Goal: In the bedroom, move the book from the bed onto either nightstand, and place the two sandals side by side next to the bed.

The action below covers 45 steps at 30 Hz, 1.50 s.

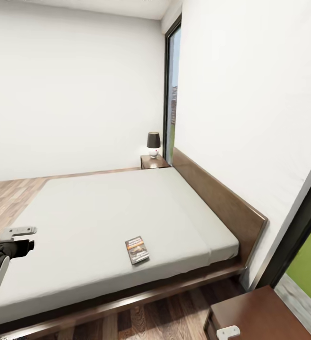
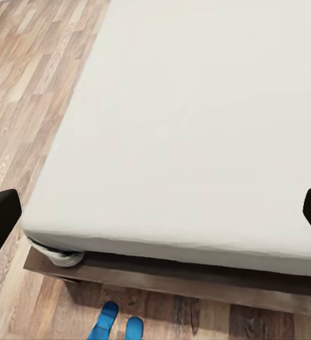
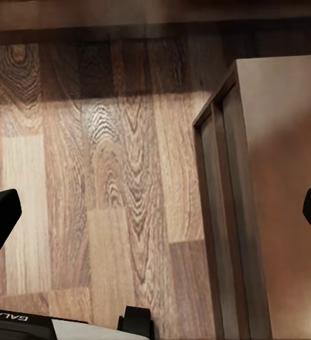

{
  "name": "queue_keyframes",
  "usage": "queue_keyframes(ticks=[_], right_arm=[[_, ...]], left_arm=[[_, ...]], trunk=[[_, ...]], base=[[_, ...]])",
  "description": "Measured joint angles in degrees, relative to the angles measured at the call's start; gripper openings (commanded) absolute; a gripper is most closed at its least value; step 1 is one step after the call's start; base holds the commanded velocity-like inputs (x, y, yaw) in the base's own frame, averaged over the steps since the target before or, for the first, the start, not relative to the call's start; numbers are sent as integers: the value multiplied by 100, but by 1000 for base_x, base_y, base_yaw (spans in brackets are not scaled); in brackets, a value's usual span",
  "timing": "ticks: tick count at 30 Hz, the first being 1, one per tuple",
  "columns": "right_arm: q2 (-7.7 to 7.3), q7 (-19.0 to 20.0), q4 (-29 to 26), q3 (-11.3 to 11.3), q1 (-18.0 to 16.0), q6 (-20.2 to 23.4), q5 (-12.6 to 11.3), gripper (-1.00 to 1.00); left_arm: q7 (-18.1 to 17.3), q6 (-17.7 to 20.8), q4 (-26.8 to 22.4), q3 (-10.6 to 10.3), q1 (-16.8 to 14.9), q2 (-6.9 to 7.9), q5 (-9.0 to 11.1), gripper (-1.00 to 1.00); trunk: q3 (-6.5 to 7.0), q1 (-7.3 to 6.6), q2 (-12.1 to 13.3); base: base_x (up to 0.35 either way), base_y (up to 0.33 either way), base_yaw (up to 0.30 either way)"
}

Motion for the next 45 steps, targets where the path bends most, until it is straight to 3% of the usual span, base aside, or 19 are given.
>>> queue_keyframes(ticks=[12,19,45], right_arm=[[10,0,5,3,0,0,1,100],[87,-3,103,45,0,0,18,100],[111,-2,147,227,1,1,24,100]], left_arm=[[-1,0,2,-1,0,-7,0,100],[0,0,2,-1,-2,-8,-2,100],[3,0,1,-2,-3,-9,-6,100]], trunk=[[1,1,0],[0,1,0],[0,1,0]], base=[[17,0,233],[2,0,211],[1,0,18]])
